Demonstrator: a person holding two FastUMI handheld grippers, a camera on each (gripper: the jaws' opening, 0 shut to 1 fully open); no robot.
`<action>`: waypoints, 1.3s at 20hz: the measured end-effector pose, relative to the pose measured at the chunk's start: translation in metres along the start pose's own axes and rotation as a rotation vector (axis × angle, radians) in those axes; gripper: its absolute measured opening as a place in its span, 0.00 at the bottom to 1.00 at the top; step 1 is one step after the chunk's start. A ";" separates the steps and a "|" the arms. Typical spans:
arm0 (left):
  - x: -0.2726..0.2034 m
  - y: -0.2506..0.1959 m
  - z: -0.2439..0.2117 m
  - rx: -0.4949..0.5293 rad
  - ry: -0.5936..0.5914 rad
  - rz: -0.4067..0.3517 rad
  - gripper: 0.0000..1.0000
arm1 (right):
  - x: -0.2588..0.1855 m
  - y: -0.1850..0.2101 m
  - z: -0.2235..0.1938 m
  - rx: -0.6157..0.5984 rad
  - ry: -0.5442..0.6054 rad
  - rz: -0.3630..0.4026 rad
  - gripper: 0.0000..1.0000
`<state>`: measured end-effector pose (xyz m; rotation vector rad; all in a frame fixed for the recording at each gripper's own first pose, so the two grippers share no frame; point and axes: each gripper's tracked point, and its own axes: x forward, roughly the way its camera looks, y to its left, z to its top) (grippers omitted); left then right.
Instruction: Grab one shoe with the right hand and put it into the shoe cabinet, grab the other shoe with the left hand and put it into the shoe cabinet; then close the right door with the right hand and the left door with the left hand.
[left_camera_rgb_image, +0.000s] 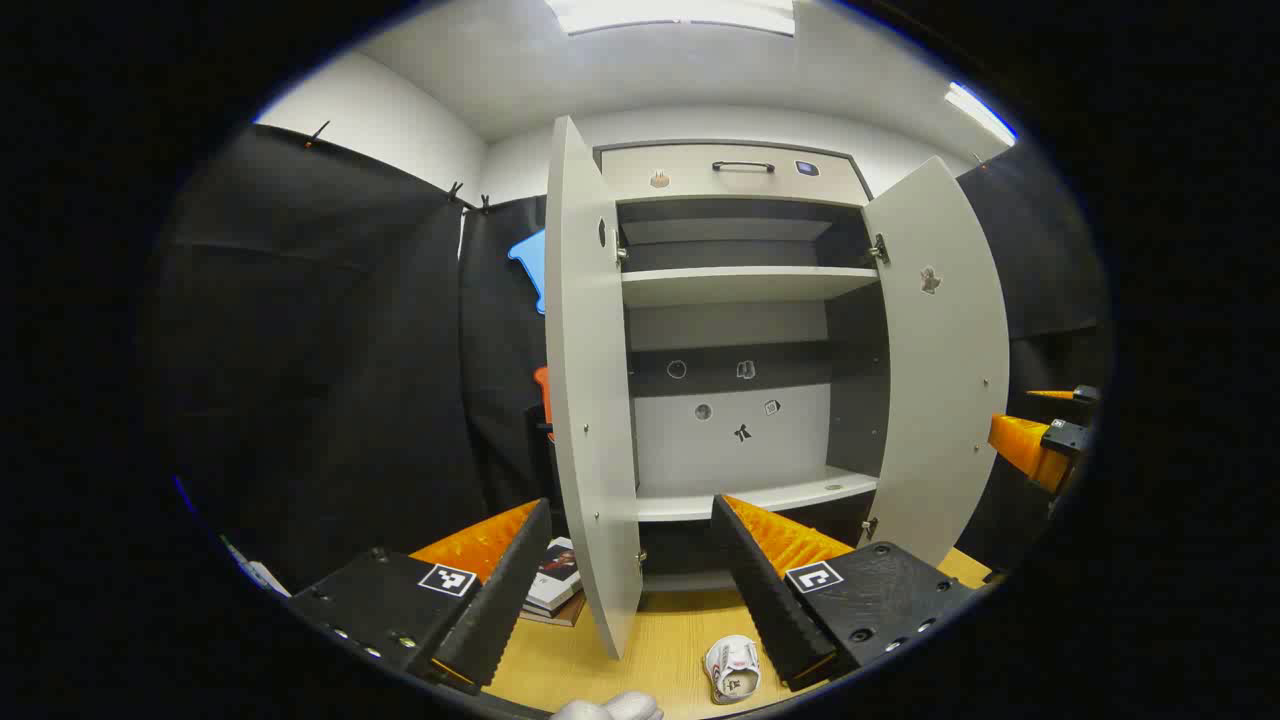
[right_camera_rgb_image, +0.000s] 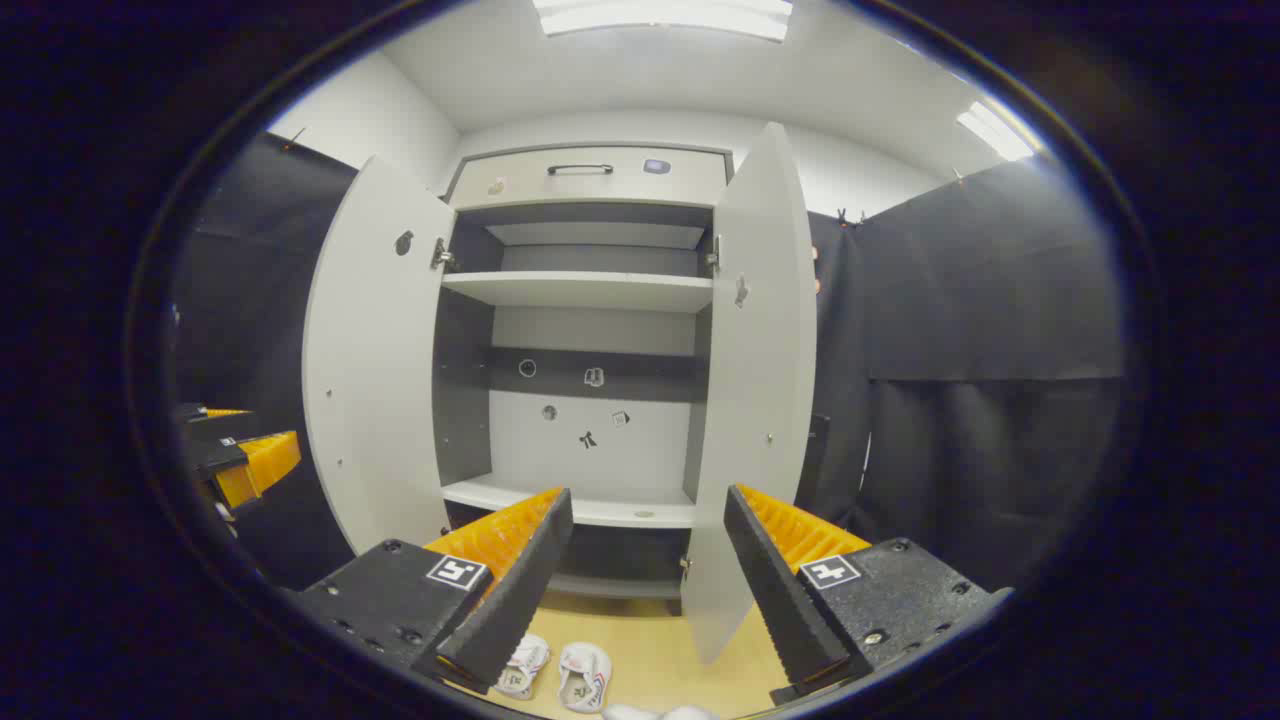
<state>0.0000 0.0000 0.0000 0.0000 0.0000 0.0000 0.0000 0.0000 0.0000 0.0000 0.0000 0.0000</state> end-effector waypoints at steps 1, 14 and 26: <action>0.000 0.000 0.001 -0.001 0.000 -0.002 0.96 | 0.000 0.002 0.002 0.000 -0.003 0.000 0.97; -0.001 0.009 -0.001 0.013 -0.007 0.003 0.96 | 0.000 0.014 -0.022 -0.006 0.029 -0.004 0.99; 0.004 0.010 -0.032 0.079 0.039 -0.015 0.96 | -0.017 0.078 -0.287 0.034 0.464 0.107 0.99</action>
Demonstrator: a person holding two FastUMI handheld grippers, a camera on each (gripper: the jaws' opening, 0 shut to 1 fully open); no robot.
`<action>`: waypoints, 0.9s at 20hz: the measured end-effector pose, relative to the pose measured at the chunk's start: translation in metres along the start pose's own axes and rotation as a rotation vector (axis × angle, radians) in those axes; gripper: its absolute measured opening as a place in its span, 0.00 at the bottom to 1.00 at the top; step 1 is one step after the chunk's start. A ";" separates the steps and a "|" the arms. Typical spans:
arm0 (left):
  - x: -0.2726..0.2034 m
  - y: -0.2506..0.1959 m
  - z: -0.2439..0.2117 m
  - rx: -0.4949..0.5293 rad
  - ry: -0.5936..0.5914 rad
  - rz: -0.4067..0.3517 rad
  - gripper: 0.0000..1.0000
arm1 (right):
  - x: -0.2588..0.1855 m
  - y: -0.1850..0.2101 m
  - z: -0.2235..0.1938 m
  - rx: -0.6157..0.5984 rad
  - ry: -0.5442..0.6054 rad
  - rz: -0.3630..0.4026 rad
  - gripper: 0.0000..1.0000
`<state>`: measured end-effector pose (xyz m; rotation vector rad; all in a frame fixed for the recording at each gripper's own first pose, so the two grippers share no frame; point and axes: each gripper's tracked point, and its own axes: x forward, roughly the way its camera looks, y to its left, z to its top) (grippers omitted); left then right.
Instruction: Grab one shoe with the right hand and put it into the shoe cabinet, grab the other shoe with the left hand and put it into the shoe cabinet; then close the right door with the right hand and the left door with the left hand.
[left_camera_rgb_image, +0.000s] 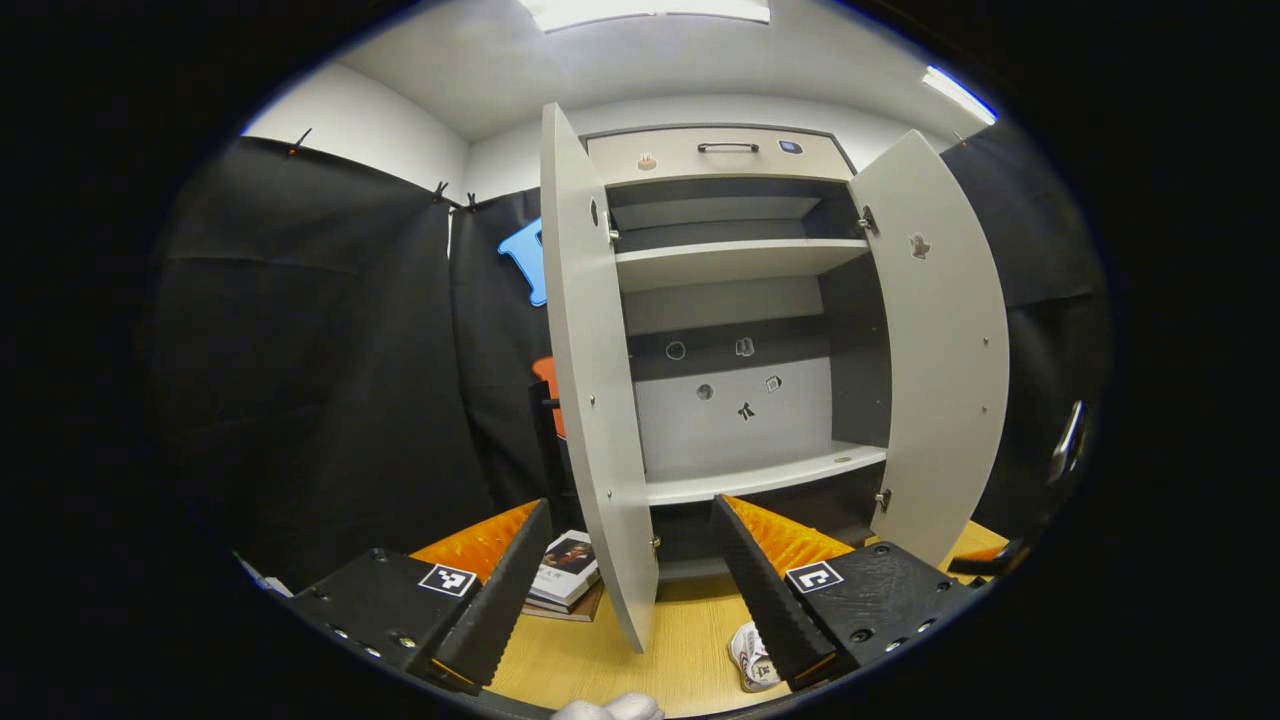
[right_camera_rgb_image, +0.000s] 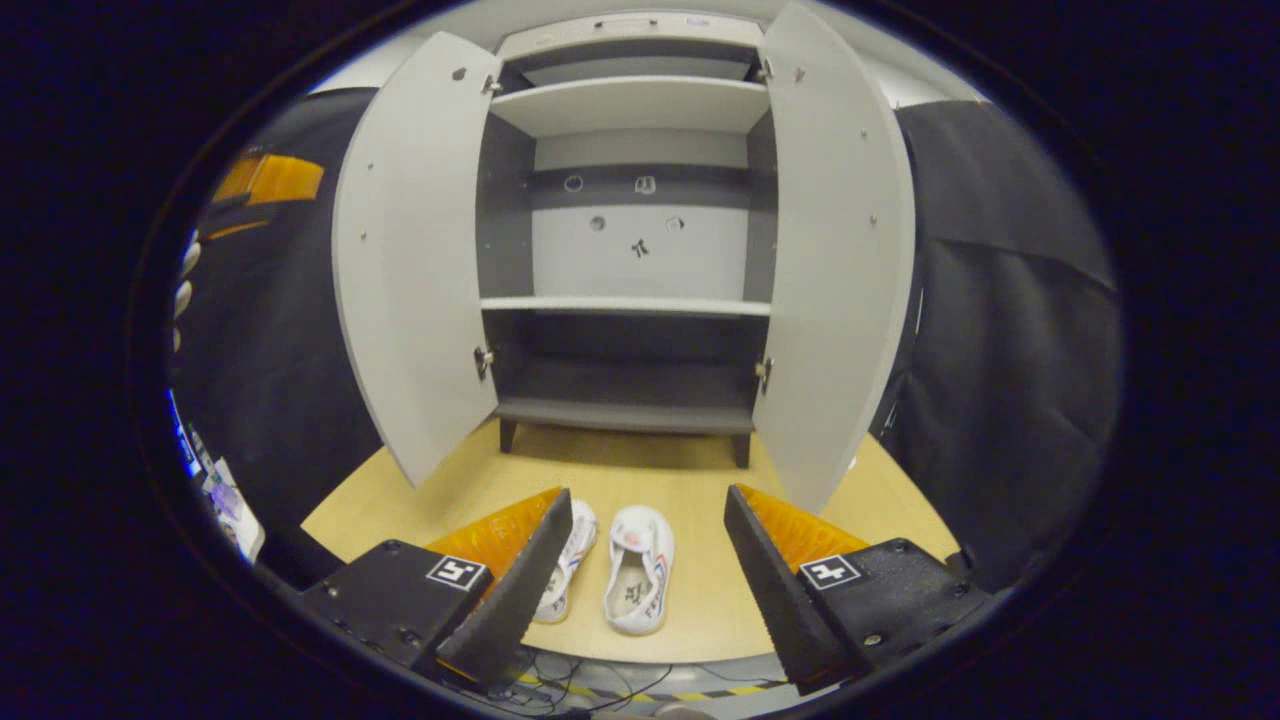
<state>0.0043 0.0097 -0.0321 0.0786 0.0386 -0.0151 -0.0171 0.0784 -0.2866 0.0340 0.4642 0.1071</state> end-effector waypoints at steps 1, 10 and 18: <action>0.001 -0.001 -0.002 0.005 0.004 -0.004 0.96 | 0.011 0.006 -0.022 0.008 0.040 0.011 0.99; 0.011 0.008 -0.013 0.031 0.028 0.012 0.96 | 0.101 0.034 -0.125 0.146 0.282 0.070 0.93; 0.031 0.020 -0.027 0.024 0.062 0.036 1.00 | 0.162 0.035 -0.135 0.229 0.341 0.042 0.83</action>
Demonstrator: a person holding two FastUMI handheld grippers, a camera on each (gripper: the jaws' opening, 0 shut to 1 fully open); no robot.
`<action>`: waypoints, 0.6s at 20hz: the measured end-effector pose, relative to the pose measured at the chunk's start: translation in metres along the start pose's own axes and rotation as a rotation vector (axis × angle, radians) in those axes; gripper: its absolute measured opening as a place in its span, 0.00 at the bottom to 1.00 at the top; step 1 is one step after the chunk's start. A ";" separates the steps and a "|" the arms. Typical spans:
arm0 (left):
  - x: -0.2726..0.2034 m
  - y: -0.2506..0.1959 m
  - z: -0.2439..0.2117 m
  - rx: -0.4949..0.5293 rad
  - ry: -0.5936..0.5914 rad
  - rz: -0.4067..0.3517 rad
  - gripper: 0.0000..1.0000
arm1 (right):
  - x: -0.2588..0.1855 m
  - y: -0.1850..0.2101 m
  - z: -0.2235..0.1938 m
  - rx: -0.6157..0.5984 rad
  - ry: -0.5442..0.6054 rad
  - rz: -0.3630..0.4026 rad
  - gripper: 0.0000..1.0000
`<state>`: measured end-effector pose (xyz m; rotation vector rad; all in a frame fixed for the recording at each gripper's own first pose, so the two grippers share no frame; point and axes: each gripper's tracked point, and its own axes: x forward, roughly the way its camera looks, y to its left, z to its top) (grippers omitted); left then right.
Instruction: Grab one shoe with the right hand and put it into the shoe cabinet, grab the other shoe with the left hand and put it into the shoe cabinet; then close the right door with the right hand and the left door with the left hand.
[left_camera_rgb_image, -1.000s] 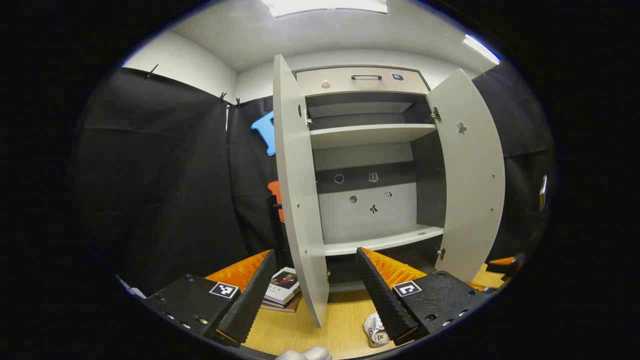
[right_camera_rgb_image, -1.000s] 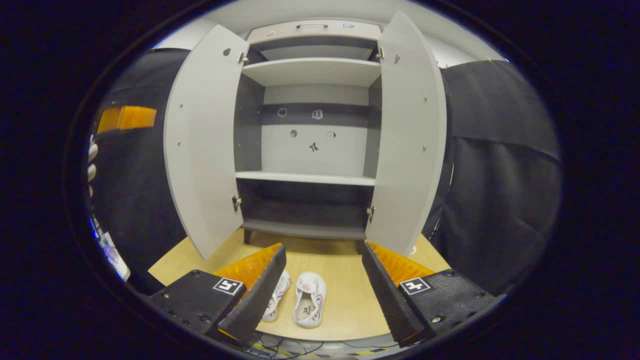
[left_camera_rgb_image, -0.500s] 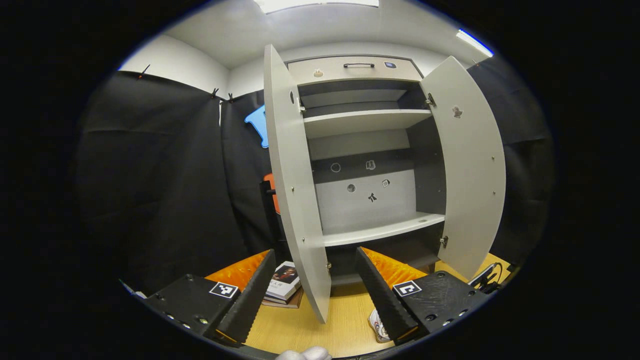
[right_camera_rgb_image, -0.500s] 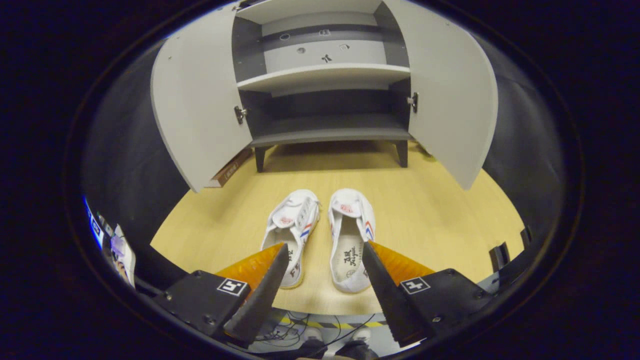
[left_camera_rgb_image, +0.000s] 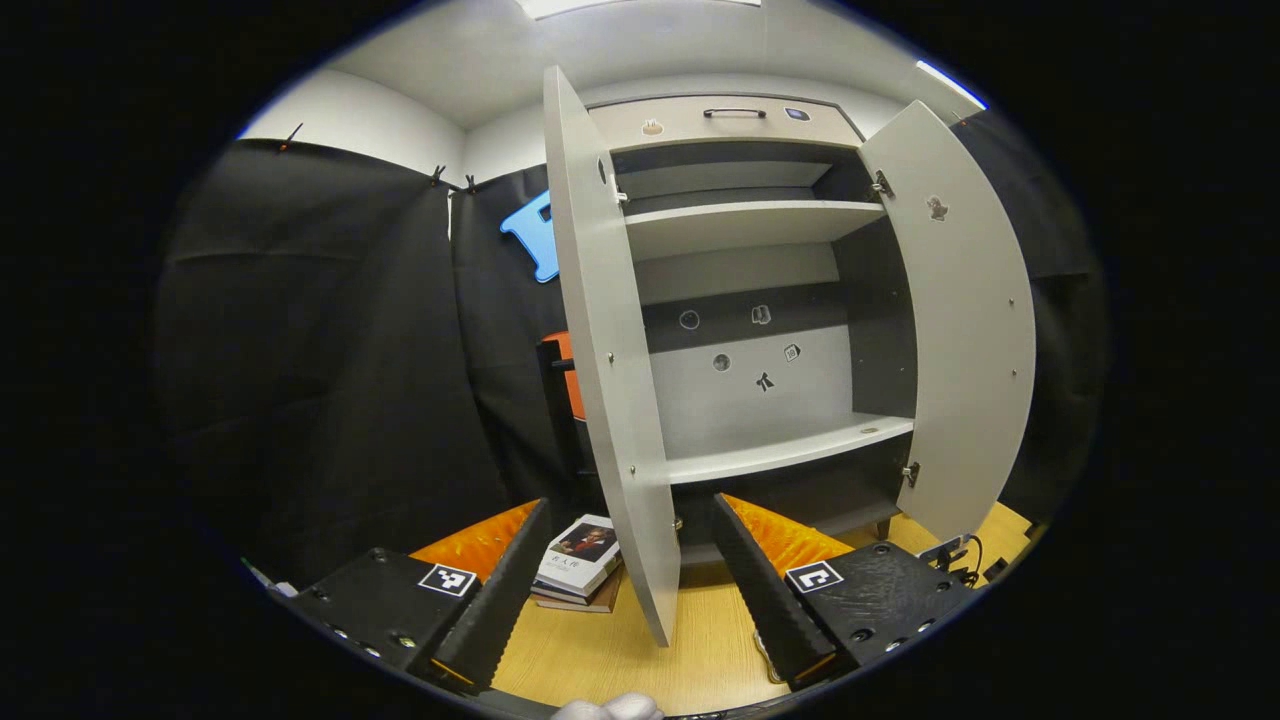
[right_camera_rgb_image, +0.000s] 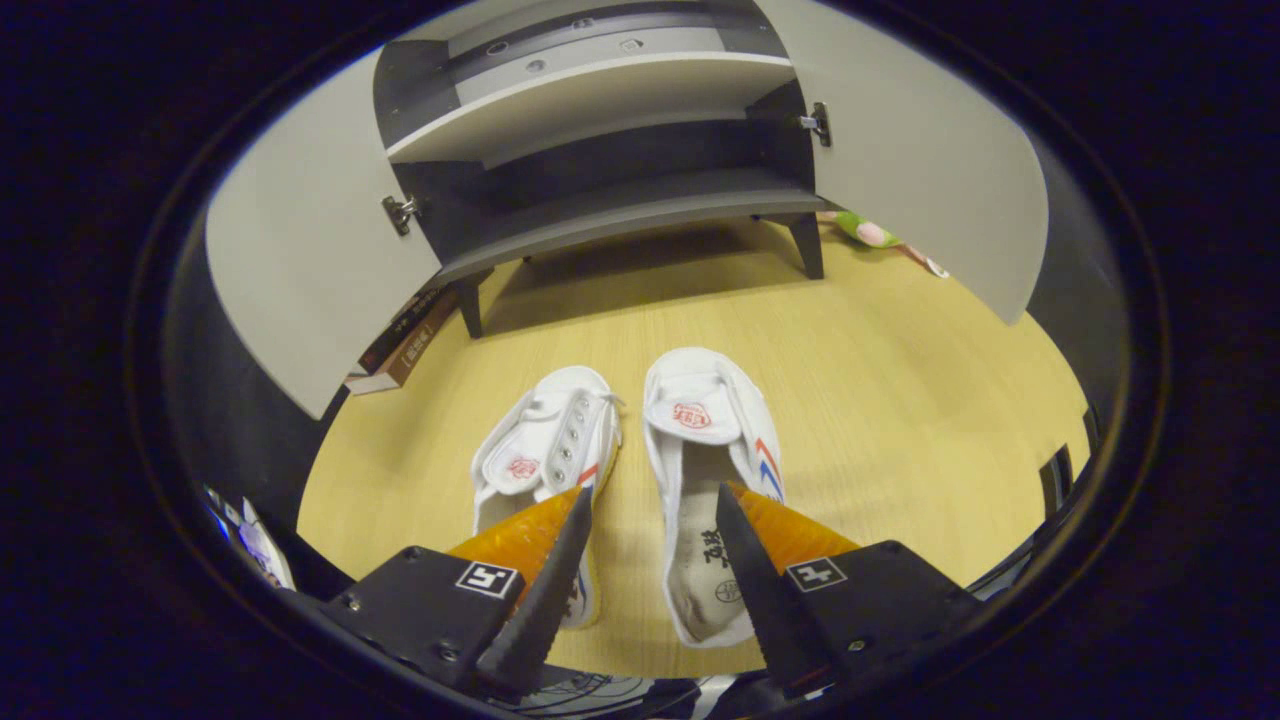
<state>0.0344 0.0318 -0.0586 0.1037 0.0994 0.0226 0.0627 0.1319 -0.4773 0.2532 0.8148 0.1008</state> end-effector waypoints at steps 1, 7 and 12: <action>0.003 0.000 -0.002 0.000 0.004 -0.001 0.96 | 0.007 -0.001 0.002 0.006 0.002 -0.007 0.82; 0.019 0.002 -0.009 -0.004 0.026 -0.001 0.96 | 0.044 -0.006 0.006 0.021 0.012 -0.047 0.66; 0.027 0.001 -0.015 -0.012 0.038 -0.005 0.96 | 0.058 -0.009 0.015 0.000 -0.029 -0.073 0.47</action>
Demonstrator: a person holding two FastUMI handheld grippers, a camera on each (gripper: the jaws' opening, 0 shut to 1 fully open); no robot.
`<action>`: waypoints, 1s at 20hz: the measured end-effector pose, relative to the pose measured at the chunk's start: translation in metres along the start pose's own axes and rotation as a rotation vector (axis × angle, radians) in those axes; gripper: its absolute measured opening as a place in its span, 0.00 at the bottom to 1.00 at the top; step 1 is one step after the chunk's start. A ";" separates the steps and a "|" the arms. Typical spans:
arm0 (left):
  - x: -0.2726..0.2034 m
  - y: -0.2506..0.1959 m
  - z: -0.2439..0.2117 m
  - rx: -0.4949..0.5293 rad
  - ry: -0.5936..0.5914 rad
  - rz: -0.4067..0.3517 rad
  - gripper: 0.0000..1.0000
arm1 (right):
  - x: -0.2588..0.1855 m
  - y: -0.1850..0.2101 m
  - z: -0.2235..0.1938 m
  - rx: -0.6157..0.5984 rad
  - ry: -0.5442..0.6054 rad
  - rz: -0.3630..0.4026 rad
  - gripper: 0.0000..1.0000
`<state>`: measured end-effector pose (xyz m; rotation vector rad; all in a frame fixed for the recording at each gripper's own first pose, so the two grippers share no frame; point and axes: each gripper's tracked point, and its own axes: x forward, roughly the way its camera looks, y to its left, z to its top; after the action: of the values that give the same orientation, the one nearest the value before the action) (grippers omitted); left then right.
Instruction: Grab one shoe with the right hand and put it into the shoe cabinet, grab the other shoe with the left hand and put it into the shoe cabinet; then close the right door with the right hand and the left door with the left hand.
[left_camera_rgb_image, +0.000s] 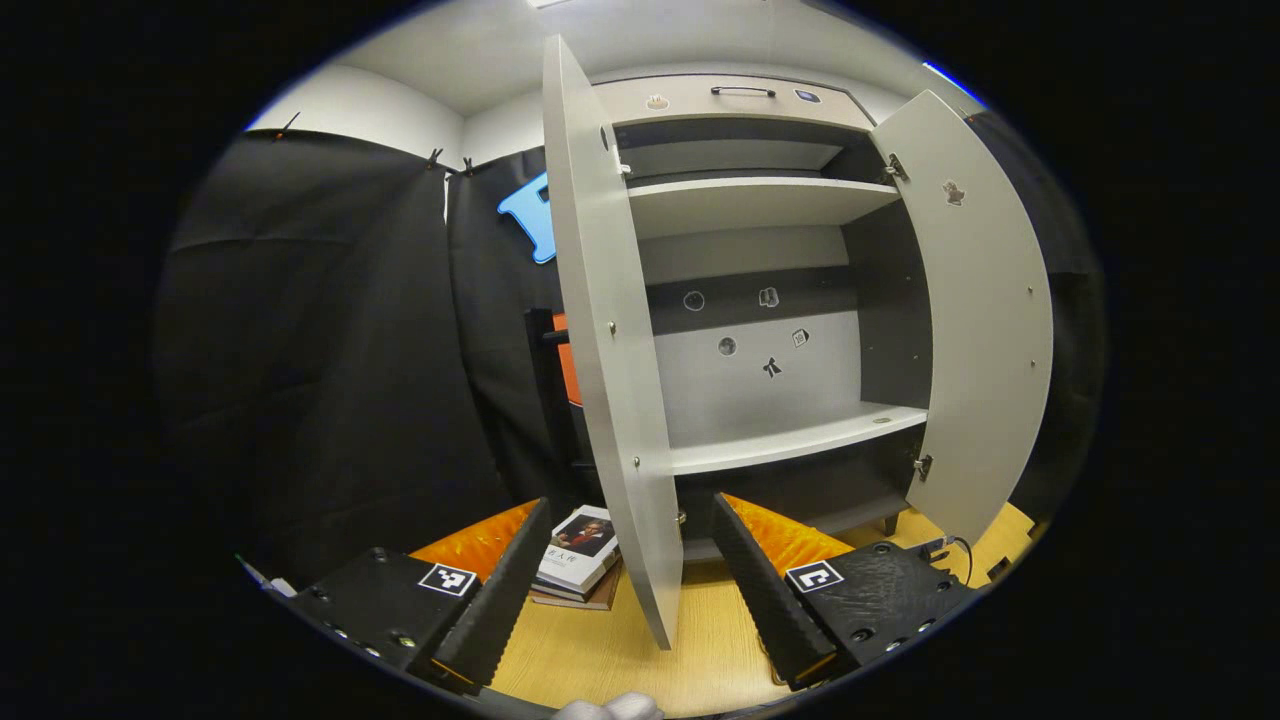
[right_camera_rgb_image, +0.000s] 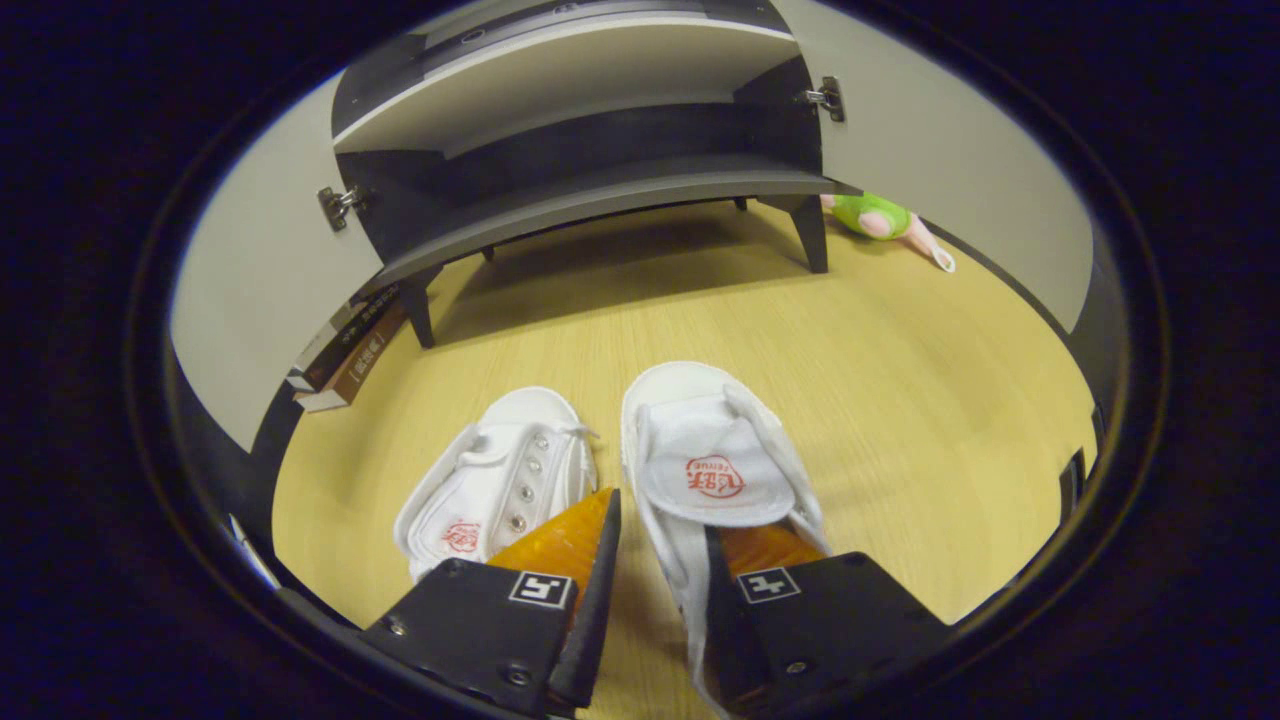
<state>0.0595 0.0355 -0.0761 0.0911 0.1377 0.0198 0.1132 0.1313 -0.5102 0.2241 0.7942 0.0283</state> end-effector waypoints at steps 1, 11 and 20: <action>0.002 -0.001 -0.001 -0.001 0.002 -0.001 0.96 | 0.004 0.000 -0.001 -0.008 -0.007 0.001 0.34; 0.001 0.003 0.002 -0.020 -0.010 -0.015 0.96 | -0.010 -0.007 0.015 -0.046 -0.037 0.011 0.07; -0.015 0.004 0.002 -0.059 -0.034 -0.088 0.97 | -0.117 -0.007 0.111 -0.102 -0.216 -0.031 0.07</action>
<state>0.0447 0.0394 -0.0718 0.0261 0.1068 -0.0657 0.1099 0.0904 -0.3540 0.1158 0.5794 0.0152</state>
